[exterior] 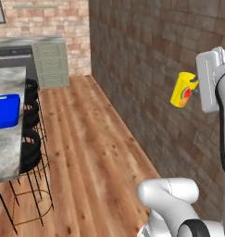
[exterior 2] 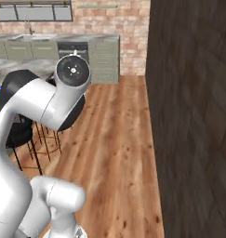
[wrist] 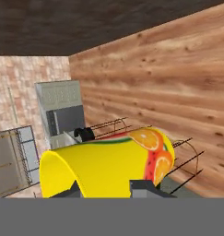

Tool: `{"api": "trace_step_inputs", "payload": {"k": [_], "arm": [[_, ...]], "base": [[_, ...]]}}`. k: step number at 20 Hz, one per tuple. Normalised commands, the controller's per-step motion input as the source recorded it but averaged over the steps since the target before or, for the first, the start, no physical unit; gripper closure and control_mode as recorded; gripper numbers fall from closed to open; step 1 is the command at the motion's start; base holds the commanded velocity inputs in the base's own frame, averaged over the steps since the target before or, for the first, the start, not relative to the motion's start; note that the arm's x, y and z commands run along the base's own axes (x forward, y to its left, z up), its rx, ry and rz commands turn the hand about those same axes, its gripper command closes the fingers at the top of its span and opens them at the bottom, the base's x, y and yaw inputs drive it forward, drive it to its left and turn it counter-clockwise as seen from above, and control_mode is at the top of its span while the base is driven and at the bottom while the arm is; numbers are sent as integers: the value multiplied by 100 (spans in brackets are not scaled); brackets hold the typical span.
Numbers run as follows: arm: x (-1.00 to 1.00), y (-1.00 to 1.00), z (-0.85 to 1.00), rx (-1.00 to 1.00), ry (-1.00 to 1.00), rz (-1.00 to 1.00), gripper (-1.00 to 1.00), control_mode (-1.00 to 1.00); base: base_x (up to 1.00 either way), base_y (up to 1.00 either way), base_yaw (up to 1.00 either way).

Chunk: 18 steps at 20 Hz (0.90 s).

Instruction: There is a tray on the dining counter. Grab the cup, mug, and pitcher and place them on the tray. The pitcher may be placed next to the tray if it cannot fit the tray.

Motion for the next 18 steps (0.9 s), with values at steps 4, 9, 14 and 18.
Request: {"api": "trace_step_inputs", "payload": {"k": [4, 9, 14, 18], "arm": [[0, 0, 0, 0, 0, 0, 100, 100], [0, 0, 0, 0, 0, 0, 100, 100], [0, 0, 0, 0, 0, 0, 100, 100], [0, 0, 0, 0, 0, 0, 100, 100]], "base": [[73, -49, 51], [95, -54, 31], [99, -33, 23], [95, -31, 17]]}}
